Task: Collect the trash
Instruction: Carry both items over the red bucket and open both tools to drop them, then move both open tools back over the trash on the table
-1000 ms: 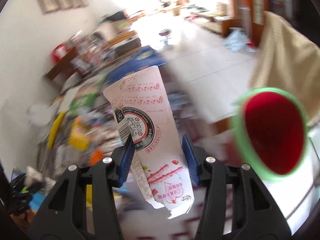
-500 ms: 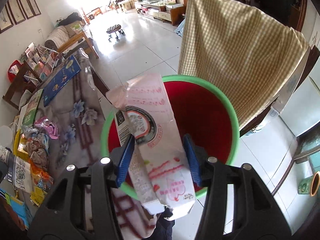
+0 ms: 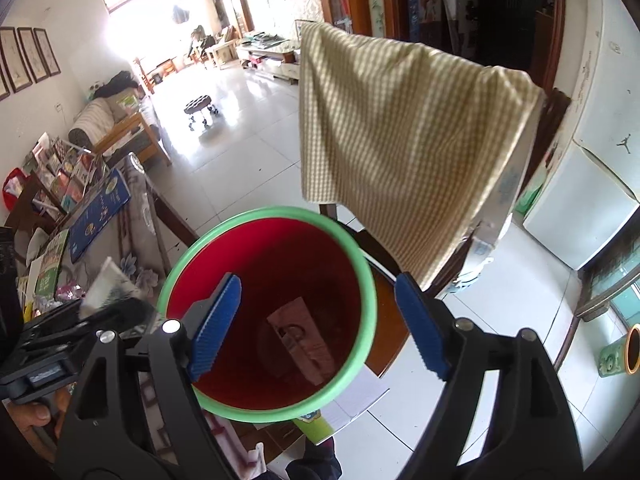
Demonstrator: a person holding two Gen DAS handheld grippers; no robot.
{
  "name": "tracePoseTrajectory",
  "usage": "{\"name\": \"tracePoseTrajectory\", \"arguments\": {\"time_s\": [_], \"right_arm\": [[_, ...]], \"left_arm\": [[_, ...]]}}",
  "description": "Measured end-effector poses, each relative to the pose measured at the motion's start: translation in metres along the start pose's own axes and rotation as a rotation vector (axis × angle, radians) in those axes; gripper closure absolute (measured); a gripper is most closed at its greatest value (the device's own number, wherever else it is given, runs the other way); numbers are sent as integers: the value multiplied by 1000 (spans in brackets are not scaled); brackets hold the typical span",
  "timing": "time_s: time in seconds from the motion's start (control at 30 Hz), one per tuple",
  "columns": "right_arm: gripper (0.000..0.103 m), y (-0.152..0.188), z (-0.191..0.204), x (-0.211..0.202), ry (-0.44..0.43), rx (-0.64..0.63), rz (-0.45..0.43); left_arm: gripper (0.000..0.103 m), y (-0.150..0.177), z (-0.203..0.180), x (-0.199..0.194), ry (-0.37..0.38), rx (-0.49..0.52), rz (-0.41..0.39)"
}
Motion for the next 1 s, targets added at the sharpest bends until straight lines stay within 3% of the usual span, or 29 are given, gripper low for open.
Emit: {"name": "tracePoseTrajectory", "arguments": {"time_s": [0.07,0.17,0.2,0.47,0.63,1.0], "right_arm": [[24,-3,-8,-4,11,4,-8],[23,-5,-13,-8,15,7,-14],[23,-6,-15,-8,16,6,-16],[21,-11,14,-5,-43,-28,-13],[21,-7,57,1,-119,-81,4],[21,24,175,14,-278,-235,80]], "left_arm": [[60,-3,-3,10,-11,12,3],[32,-8,-3,13,-30,3,-15],[31,-10,0,10,-32,-6,-28],[31,-15,23,-29,-97,-78,-83],[31,-10,48,-76,-204,-85,-145],[31,41,142,-192,-457,-238,-248]]}}
Point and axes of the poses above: each gripper's, at about its wrist camera, not at the fingertips, and x roughly the way its jaws point, z to its left, y to its underside, the point moved 10 cm from there along x, roughly the way its jaws point, and after that the axes turned 7 degrees about -z, right-handed, at the moved point
